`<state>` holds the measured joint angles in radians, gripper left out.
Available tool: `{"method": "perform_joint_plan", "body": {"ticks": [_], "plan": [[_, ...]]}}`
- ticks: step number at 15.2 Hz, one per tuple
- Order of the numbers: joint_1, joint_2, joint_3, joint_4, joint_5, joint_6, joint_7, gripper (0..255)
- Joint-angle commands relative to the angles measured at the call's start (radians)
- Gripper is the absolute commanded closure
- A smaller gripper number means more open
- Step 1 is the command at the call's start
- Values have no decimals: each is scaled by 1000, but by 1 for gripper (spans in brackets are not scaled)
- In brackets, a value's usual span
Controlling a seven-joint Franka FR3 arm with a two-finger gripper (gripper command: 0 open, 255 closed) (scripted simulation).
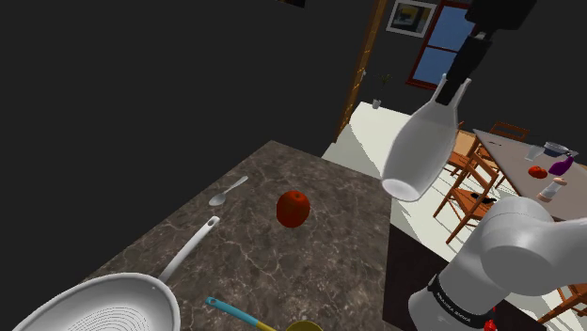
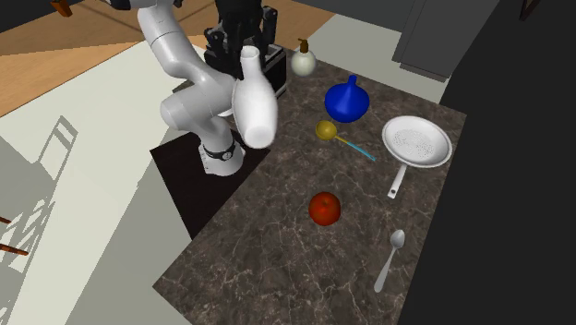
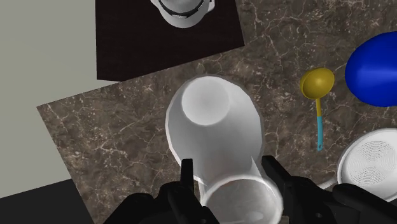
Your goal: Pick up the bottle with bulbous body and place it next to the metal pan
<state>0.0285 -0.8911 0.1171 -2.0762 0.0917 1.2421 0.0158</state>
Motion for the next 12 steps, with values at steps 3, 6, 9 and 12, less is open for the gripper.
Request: {"method": "perform_joint_plan", "body": {"ticks": [3,6,9,12], "plan": [[-3,40,-2,87,-3,-47,2,255],[-4,70,-3,151,-5,-81,4,255],[-6,101,-3,217,-7,-115,6,255],[-8,134,-4,285,-9,-151,9,255]]}}
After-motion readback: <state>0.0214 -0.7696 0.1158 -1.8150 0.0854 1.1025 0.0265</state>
